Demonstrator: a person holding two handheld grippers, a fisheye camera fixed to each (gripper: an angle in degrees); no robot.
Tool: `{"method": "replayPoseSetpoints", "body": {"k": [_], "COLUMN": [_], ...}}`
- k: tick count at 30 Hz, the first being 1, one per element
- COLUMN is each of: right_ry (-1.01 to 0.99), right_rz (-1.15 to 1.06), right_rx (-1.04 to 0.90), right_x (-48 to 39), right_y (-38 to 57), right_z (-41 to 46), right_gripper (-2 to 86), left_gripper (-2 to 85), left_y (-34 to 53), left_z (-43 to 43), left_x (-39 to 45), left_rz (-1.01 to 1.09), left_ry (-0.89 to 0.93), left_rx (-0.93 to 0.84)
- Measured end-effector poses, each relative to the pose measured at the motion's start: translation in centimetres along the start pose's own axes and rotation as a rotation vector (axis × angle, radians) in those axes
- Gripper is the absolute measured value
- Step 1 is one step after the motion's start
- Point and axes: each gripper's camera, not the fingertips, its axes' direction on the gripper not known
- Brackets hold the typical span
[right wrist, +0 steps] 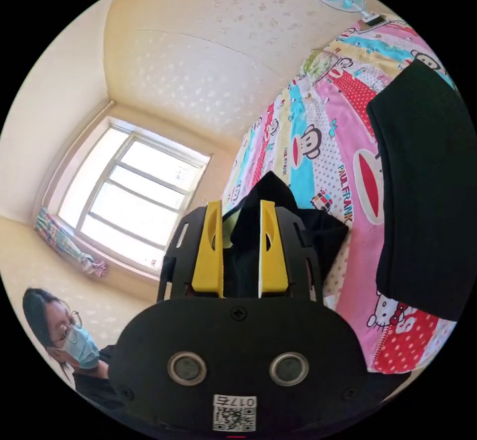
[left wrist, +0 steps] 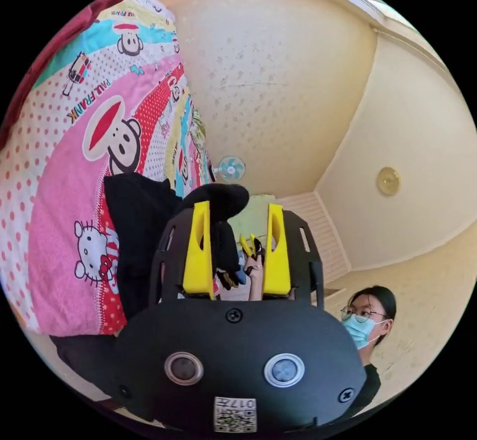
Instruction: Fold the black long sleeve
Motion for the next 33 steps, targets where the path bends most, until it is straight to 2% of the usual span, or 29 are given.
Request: {"method": "replayPoseSetpoints", "body": {"k": [4,6,8,10,14,15,18,20,23,24,27,29,30,32,33], "right_ry": [0.409,0.455,0.357,0.304,0.263,0.295,0.443,0.409,0.535,0.595,0.499,0.423,0.441,0.62,0.746], "right_rz": [-0.114,-0.123,-0.147,-0.167,-0.181,-0.14,-0.069,-0.031,-0.088,-0.135,-0.305,-0.416,-0.49,-0.499,-0.464], "right_rx": [-0.143,-0.238,-0.308,-0.328,-0.198,-0.203,-0.389,-0.347,-0.206,-0.097,0.141,0.192,0.135,-0.137,-0.336], "right_x": [0.1,1.8,2.9,3.0,0.0,-0.2,1.9,1.5,-3.6,-6.5,-12.3,-13.6,-13.6,-11.9,-9.7], "right_y": [5.7,8.5,11.0,13.4,15.9,17.0,19.4,20.0,20.5,21.2,23.7,25.4,26.1,26.2,26.6], "right_z": [6.4,9.5,11.5,12.1,7.7,7.4,11.1,10.8,9.0,8.6,9.8,12.8,16.0,22.7,26.9], "right_gripper": [10.9,10.7,8.4,5.0,4.0,3.9,4.3,4.7,6.4,6.8,5.3,2.6,2.0,1.3,1.1], "left_gripper": [15.5,15.5,15.5,15.4,12.1,11.7,10.9,13.2,16.3,16.4,14.3,10.5,9.6,7.1,6.5], "left_y": [3.4,5.7,8.4,9.9,11.8,12.0,12.6,13.3,15.0,15.5,17.2,17.7,17.7,17.6,17.5], "left_z": [2.1,2.5,2.6,2.6,2.4,2.5,3.4,3.1,2.2,2.2,2.8,2.3,2.2,2.3,2.7], "left_x": [-0.5,-1.8,-3.9,-5.1,-5.7,-5.8,-7.0,-8.2,-8.9,-9.1,-10.6,-11.5,-11.5,-9.6,-8.5], "left_rz": [0.105,0.103,0.061,0.03,0.047,0.053,0.036,-0.032,-0.125,-0.145,-0.242,-0.302,-0.312,-0.286,-0.259], "left_ry": [-0.395,-0.539,-0.619,-0.611,-0.541,-0.539,-0.619,-0.613,-0.578,-0.583,-0.54,-0.467,-0.459,-0.459,-0.469], "left_rx": [-0.016,-0.029,-0.043,-0.063,-0.093,-0.104,-0.16,-0.14,-0.038,-0.021,0.052,0.141,0.162,0.204,0.207]}}
